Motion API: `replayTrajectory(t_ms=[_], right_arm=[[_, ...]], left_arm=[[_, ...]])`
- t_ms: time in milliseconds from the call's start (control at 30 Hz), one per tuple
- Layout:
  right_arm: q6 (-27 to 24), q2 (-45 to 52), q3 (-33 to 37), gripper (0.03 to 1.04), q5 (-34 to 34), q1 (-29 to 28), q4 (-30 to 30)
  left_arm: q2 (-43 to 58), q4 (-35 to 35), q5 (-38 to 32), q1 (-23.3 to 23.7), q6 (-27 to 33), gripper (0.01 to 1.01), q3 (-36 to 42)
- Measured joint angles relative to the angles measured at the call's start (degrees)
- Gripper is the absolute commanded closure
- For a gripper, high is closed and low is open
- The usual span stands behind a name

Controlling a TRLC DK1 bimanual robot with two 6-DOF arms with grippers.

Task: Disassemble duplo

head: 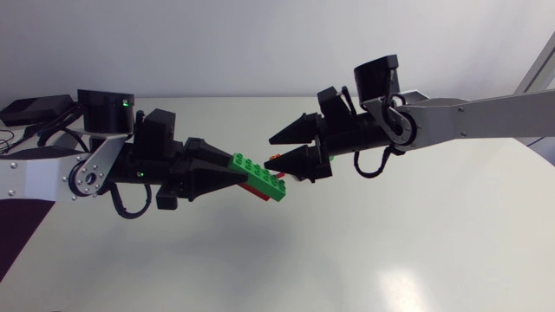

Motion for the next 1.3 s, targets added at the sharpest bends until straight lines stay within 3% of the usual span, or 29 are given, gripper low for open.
replayTrajectory(t_ms=[367,633,1300], right_arm=[[-0.6,-2.1,0.0,0.07,-9.2,-2.4,-4.1],[-5.1,-2.2,0.1,0.07,-9.3,-0.3,-9.7],[-6.9,1.1,1.3,0.07,-7.6,2.1,-11.1]], left_arm=[[0.0,0.0,-0.6,0.7,1.1,0.992,0.0],[0.0,0.0,-0.6,1.2,1.2,0.992,0.0],[0.0,0.1,-0.6,1.2,1.3,0.992,0.0]])
